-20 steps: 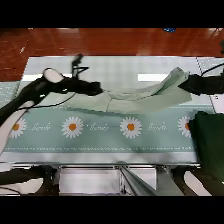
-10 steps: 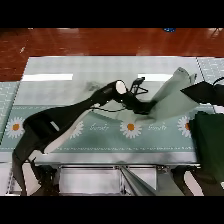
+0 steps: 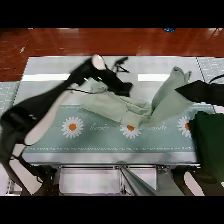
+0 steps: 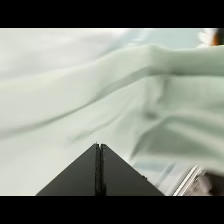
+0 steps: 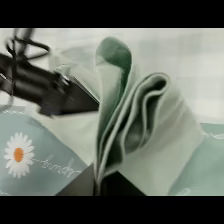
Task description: Fold the shirts.
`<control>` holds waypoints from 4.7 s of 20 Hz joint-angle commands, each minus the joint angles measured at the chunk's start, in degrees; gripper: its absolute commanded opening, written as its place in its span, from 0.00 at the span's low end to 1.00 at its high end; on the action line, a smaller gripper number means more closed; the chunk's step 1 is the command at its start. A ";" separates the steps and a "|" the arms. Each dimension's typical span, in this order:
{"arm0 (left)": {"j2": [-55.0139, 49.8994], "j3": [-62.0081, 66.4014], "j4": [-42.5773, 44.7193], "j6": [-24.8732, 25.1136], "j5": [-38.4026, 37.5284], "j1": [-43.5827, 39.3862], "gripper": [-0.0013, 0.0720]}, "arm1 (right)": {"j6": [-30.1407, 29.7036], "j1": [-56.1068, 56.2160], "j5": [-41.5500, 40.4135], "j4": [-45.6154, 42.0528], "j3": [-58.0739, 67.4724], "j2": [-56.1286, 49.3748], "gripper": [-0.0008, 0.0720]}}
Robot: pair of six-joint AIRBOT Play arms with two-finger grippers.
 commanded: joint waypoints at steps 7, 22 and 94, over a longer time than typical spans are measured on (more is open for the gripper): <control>48.52 -37.29 4.85 6.45 7.76 27.61 0.04 | 4.09 28.30 -25.33 4.35 11.61 -30.05 0.05; 66.69 -69.92 1.22 4.87 22.43 29.42 0.04 | 4.07 34.29 -7.85 8.52 33.42 -57.81 0.57; 63.01 -67.34 -0.33 4.92 21.66 32.85 0.04 | 15.72 -59.36 34.51 -54.71 4.02 1.05 0.34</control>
